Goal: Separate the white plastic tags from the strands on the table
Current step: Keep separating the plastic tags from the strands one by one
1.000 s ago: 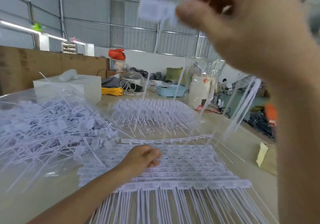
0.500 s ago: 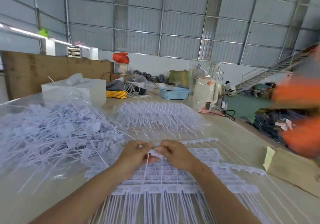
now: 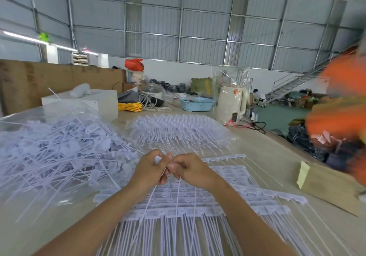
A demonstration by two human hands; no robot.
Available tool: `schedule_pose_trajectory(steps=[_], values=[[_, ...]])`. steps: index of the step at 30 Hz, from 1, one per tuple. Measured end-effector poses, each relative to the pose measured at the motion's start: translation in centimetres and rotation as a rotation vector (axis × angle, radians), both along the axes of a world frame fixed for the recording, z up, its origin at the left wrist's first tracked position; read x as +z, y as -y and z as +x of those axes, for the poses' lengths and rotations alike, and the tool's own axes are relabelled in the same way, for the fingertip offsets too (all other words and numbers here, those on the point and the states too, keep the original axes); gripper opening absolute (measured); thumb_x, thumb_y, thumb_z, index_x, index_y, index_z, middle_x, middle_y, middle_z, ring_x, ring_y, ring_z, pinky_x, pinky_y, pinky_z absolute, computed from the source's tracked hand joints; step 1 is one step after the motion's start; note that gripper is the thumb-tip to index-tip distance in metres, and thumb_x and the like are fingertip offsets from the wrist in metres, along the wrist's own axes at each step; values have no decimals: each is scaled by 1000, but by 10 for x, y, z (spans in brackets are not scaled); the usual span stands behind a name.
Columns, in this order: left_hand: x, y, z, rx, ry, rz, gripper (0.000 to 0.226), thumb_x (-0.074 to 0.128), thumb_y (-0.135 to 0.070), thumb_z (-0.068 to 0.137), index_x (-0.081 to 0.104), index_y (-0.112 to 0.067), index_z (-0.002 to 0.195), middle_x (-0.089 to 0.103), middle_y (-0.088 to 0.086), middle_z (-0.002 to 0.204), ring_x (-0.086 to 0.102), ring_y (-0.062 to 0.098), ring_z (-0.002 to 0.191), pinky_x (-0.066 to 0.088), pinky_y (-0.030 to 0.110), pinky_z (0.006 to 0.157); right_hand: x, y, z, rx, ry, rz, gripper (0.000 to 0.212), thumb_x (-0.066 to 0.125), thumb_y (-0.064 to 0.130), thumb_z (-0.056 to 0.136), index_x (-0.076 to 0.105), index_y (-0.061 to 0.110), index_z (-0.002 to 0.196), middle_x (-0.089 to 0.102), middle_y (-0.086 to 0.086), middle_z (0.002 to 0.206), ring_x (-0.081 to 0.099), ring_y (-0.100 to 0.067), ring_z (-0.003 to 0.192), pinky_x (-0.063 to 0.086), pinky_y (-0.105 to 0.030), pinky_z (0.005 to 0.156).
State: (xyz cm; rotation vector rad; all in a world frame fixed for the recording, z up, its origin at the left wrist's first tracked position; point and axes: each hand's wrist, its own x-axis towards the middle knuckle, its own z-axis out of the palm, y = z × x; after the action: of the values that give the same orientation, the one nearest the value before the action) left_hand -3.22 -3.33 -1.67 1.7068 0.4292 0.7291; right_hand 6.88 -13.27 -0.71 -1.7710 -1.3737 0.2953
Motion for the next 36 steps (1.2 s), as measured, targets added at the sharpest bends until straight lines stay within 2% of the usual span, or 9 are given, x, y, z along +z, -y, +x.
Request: schedule_pose_trajectory(steps=[4, 10, 15, 19, 22, 25, 28, 31, 36], values=[[2, 1, 2, -99, 5, -76, 31, 56, -17, 95, 46, -5, 68, 47, 5, 47, 34, 10, 34, 25, 16, 36, 4, 8, 1, 86, -103, 38, 47, 50, 1, 93, 53, 28, 55, 47, 13, 45, 40, 2, 43, 34, -8, 50], [13, -5, -8, -380, -34, -216, 26, 60, -17, 88, 47, -7, 68, 40, -1, 47, 29, 5, 34, 23, 14, 31, 13, 24, 14, 172, -130, -129, 24, 56, 5, 92, 60, 3, 68, 53, 13, 50, 50, 3, 50, 43, -11, 59], [9, -15, 0, -213, 179, -428, 19, 61, -22, 81, 57, -4, 84, 58, 7, 56, 42, 9, 35, 35, 16, 35, 23, 32, 19, -23, -137, 178, 35, 56, 8, 92, 57, 16, 58, 53, 5, 57, 48, -10, 57, 40, -15, 56], [3, -6, 8, -189, 86, -504, 7, 53, -1, 93, 60, -1, 93, 68, 12, 62, 58, 12, 43, 44, 17, 40, 24, 17, 2, -59, 74, 187, 29, 59, 11, 90, 61, 20, 63, 55, 14, 58, 49, 4, 60, 37, -9, 61], [6, 6, 10, -288, 53, -576, 43, 48, -34, 97, 71, -1, 82, 62, 10, 57, 57, 11, 44, 45, 17, 41, 19, 8, -2, -78, 150, 179, 18, 61, 15, 89, 65, 18, 71, 57, 6, 74, 48, -2, 79, 35, -16, 73], [8, 15, 11, -376, 45, -546, 59, 49, -64, 75, 74, -10, 72, 57, 7, 59, 52, 13, 47, 44, 20, 42, 12, 5, 1, -157, 154, 171, 6, 64, 18, 87, 68, 18, 82, 49, -1, 90, 44, -6, 86, 33, -14, 74], [2, 19, 11, -377, 42, -375, 34, 64, -41, 78, 68, -8, 86, 55, 0, 60, 48, 8, 47, 39, 19, 43, 11, 7, 5, -150, 195, 163, 7, 65, 12, 86, 71, 11, 85, 50, 13, 76, 44, -10, 85, 34, -18, 73], [-3, 16, 10, -346, 106, -246, 6, 61, -9, 90, 61, -7, 84, 55, -1, 61, 43, 6, 44, 34, 17, 42, 19, 14, 6, -17, 27, 181, 20, 51, 10, 95, 67, 13, 83, 63, -2, 76, 55, -5, 69, 42, -11, 65], [-3, 18, 13, -191, 113, -279, 11, 55, -9, 94, 60, -10, 85, 65, 2, 63, 56, 11, 47, 44, 21, 45, 21, 31, 22, -52, 39, -38, 27, 50, 22, 96, 62, 8, 76, 61, -2, 69, 57, -15, 63, 47, -28, 68]])
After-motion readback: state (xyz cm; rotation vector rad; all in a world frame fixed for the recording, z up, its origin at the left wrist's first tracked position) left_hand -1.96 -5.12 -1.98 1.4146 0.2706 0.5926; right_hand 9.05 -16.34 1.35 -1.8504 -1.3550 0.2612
